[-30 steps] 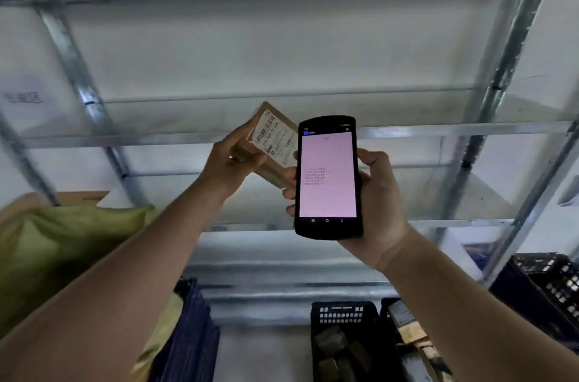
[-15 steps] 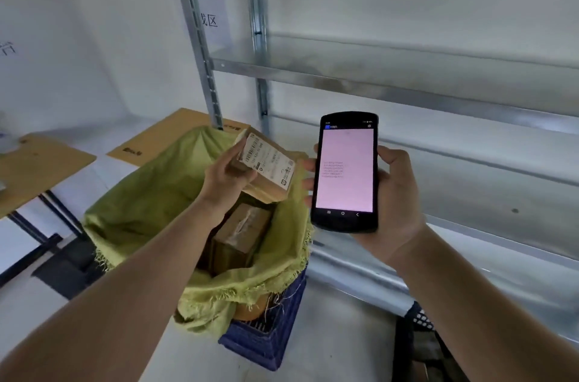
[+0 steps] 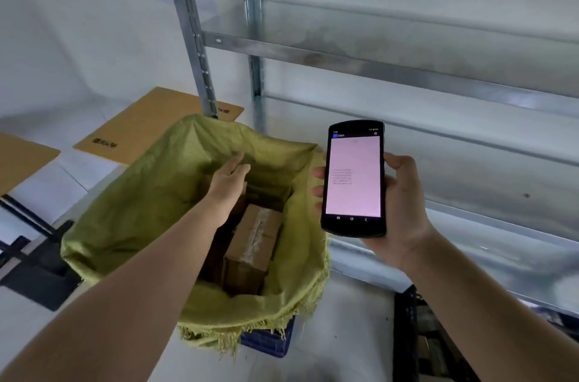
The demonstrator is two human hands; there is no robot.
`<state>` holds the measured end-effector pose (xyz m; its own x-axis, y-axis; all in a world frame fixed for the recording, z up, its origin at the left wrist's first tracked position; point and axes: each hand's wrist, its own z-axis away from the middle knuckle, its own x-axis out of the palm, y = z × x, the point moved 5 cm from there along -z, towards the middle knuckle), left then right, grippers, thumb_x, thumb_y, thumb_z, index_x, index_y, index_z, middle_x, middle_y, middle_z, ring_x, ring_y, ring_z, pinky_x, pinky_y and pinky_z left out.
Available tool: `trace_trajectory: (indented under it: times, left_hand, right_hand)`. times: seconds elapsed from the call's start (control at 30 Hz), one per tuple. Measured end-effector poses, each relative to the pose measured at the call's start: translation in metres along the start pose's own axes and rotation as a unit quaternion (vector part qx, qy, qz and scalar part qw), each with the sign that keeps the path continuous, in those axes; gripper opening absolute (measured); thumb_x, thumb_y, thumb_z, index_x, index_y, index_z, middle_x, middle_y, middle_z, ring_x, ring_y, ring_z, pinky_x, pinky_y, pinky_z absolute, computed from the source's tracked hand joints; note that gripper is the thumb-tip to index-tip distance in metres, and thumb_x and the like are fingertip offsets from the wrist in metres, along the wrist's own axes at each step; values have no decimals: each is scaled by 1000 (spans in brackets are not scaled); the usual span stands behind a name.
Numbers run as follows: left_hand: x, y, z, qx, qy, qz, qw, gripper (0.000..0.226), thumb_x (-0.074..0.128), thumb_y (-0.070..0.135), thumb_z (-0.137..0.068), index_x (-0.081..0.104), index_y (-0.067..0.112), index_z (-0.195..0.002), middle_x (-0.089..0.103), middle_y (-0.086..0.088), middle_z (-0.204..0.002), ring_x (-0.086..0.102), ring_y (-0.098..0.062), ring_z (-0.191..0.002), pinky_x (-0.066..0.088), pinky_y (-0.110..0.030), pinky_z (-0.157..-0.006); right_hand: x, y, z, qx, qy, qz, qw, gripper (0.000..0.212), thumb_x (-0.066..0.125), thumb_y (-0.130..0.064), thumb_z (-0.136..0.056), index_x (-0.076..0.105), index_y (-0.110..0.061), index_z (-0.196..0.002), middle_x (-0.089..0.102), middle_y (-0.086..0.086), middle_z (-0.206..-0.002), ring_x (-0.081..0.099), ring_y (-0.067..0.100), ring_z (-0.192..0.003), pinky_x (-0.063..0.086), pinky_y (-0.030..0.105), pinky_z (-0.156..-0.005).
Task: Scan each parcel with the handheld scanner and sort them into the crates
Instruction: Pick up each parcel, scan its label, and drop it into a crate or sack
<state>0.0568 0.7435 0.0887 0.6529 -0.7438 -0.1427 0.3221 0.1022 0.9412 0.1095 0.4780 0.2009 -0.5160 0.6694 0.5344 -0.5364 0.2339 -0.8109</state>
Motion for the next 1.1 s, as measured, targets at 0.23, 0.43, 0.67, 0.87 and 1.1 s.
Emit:
trace_trajectory:
  times: [0.23,0.43,0.67,0.87,1.1]
  left_hand:
    - [78,29,3,43,-105,-50,992,49,41,46,-112,41,37,-160,36,6,-168,33,-23,-154,31,-57,-125]
    - [187,21,28,58,-199,-99,973,48,42,49,-111,46,35,-157,43,2,-163,42,-23,-146,37,-55,-120]
    - [324,-12,110,36,-290,-148,945,37,51,48,-107,58,39,-143,56,5,-150,52,-18,-135,45,-47,-115]
    - [432,-68,202,13,-383,-194,903,41,43,52,-110,50,43,-149,51,11,-141,45,-17,-136,40,-49,-111]
    - [541,-155,279,-65,-417,-217,880,37,50,46,-108,56,43,-145,50,-2,-155,43,-28,-146,39,-50,-116]
  right_hand:
    - [-35,-7,10,-30,72,-18,997,69,28,-51,-103,60,-6,-144,71,30,-127,72,38,-91,56,49,-88]
    - [-106,-2,68,-61,175,-66,981,69,25,-49,-103,62,-4,-140,71,29,-129,71,37,-89,62,45,-78]
    - [-221,7,174,-92,296,-132,941,68,27,-48,-104,62,-5,-142,71,28,-128,72,38,-95,62,45,-81]
    - [-326,16,268,-105,357,-147,916,67,27,-49,-103,63,-3,-135,71,27,-119,68,40,-96,57,46,-85]
    - [-435,34,360,-88,413,-135,896,65,24,-47,-105,71,-4,-118,73,26,-108,68,36,-85,55,43,-81]
